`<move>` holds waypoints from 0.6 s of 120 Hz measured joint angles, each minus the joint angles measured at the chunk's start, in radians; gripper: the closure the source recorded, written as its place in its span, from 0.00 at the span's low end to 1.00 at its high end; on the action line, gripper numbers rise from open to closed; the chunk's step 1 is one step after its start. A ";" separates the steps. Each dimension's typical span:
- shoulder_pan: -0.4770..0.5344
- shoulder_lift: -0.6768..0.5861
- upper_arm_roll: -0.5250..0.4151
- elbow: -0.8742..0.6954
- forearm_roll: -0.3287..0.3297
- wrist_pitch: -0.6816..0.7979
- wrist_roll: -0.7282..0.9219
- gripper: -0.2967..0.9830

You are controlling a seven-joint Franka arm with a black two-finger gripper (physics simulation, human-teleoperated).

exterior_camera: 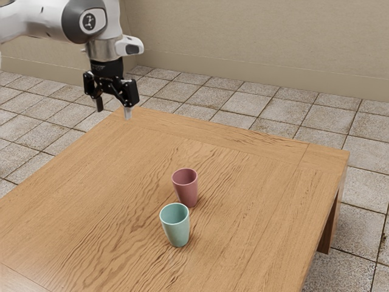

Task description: Place the right cup onto the left cup

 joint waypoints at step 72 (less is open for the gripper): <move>-0.136 -0.073 -0.017 -0.414 -0.036 0.269 -0.055 0.23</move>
